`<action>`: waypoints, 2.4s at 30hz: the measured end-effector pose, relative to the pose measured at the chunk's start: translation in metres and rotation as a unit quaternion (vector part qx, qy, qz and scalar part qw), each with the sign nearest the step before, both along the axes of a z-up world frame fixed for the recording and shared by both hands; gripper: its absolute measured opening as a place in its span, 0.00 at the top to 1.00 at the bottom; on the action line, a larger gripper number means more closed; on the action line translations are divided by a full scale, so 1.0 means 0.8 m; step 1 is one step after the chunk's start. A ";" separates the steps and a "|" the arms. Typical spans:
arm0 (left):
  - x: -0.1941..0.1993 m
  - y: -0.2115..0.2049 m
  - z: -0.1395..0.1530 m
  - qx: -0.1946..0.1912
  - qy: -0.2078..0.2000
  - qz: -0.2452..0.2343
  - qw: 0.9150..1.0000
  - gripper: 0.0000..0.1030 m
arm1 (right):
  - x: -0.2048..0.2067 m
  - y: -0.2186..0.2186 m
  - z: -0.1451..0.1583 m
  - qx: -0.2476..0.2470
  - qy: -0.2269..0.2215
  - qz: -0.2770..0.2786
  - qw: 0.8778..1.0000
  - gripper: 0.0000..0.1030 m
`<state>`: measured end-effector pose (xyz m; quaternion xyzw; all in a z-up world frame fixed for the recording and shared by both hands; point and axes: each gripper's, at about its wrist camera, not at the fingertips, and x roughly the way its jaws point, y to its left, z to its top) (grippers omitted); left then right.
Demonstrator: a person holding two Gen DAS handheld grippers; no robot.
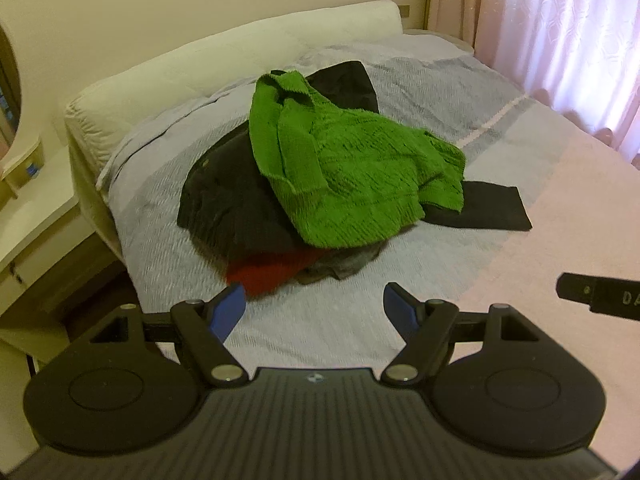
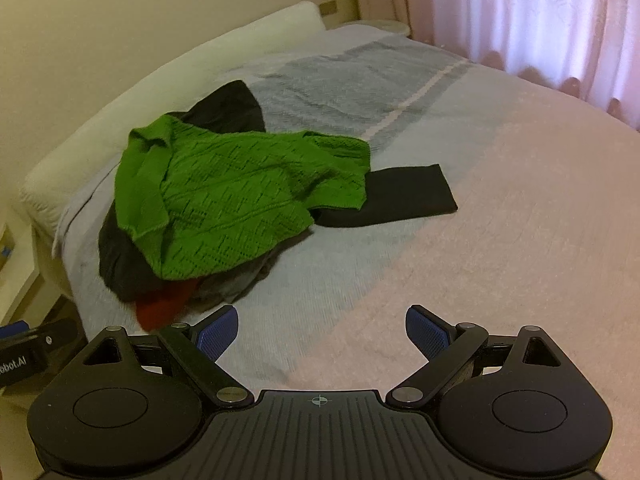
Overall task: Fold clothes
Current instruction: 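Approach the green knit vest on the pile and grasp it with the left tool, then carry the green vest to the open bed area and drop it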
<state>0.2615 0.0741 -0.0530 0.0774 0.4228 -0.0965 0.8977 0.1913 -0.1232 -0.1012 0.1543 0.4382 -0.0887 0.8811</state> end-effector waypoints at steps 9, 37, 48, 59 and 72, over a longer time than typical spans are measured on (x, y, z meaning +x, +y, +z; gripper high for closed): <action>0.114 0.020 -0.013 -0.004 0.007 -0.024 1.000 0.29 | 0.057 0.002 -0.011 0.002 0.012 -0.059 0.998 0.09; 0.393 0.039 -0.129 -0.141 0.067 -0.010 0.988 0.28 | 0.191 -0.059 -0.085 0.000 0.080 -0.132 0.988 0.09; 0.395 0.008 -0.121 -0.128 0.057 -0.043 0.989 0.85 | 0.192 -0.074 -0.095 0.005 0.083 -0.135 0.987 0.09; 0.301 -0.047 -0.039 -0.243 0.055 -0.180 0.952 0.92 | 0.102 -0.108 -0.066 0.013 0.050 -0.191 0.980 0.09; 0.061 -0.237 0.125 -0.356 -0.002 -0.389 0.850 0.95 | -0.177 -0.192 0.004 0.012 -0.015 -0.351 0.936 0.09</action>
